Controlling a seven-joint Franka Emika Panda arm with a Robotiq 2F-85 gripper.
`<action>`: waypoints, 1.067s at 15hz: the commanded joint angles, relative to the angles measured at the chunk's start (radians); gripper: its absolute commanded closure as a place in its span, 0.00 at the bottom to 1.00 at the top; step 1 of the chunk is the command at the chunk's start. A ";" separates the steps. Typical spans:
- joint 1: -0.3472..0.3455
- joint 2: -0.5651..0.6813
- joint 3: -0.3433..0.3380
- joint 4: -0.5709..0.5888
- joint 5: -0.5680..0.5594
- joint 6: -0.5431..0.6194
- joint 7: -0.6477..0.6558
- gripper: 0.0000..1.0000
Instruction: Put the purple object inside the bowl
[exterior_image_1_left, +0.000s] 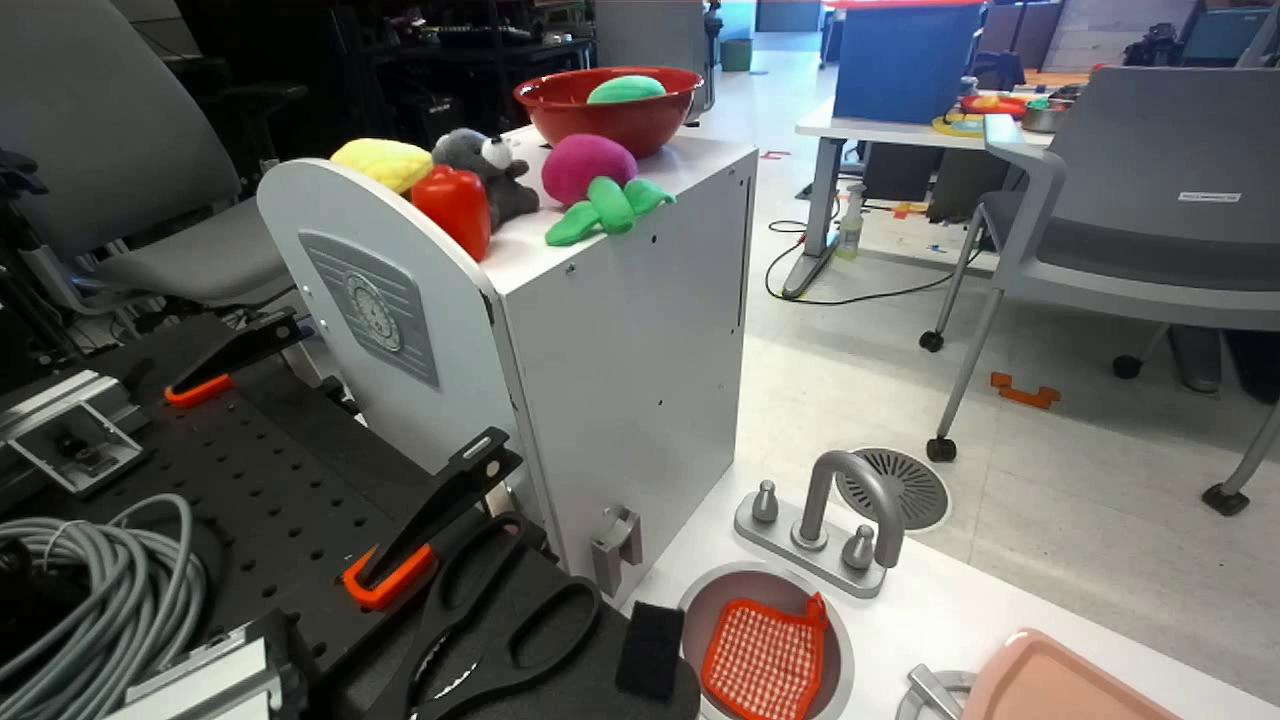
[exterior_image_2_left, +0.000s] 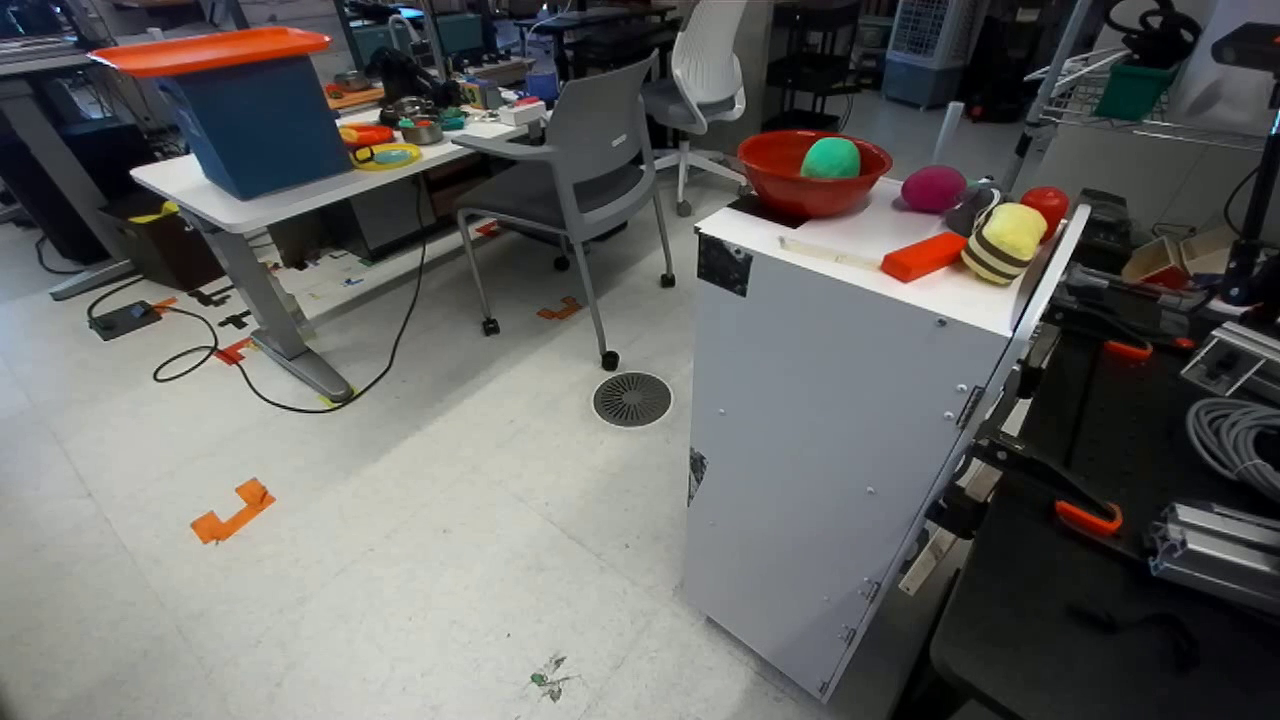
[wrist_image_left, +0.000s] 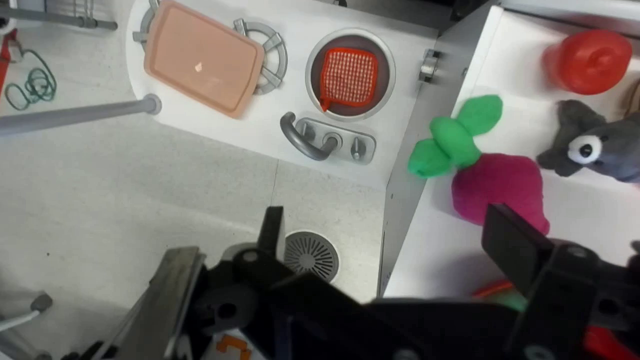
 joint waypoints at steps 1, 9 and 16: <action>0.003 0.034 -0.009 0.028 0.090 0.054 -0.164 0.00; 0.013 0.082 0.015 0.018 0.254 0.013 -0.375 0.00; 0.031 0.157 0.043 0.060 0.168 -0.083 -0.219 0.00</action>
